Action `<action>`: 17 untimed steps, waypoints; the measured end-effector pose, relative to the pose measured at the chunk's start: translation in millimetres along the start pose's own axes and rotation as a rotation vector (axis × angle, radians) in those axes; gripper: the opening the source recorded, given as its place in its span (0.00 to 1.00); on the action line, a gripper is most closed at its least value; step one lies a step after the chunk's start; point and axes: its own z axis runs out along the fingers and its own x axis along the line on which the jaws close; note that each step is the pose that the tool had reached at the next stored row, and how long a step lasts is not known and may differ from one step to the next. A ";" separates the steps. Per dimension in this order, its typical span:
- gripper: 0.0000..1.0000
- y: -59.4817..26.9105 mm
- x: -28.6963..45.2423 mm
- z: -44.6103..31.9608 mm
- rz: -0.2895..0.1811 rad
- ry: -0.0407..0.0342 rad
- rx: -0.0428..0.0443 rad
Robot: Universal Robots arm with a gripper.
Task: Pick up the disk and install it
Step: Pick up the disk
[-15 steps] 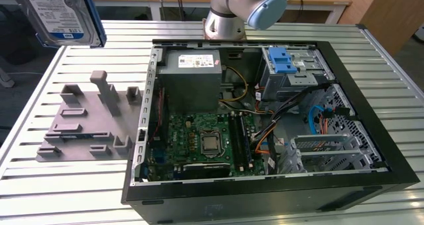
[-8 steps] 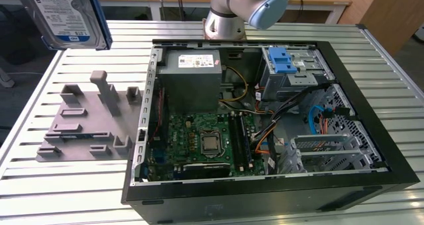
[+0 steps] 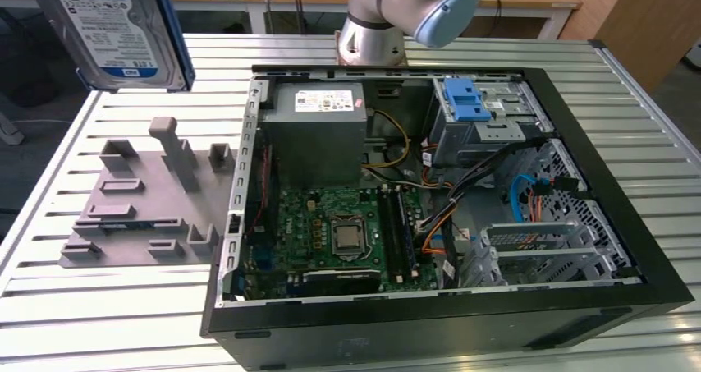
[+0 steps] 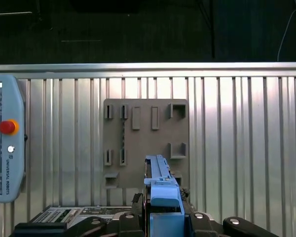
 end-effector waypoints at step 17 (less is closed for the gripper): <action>0.36 -40.1 13.8 1.2 0.000 -0.0001 0.0002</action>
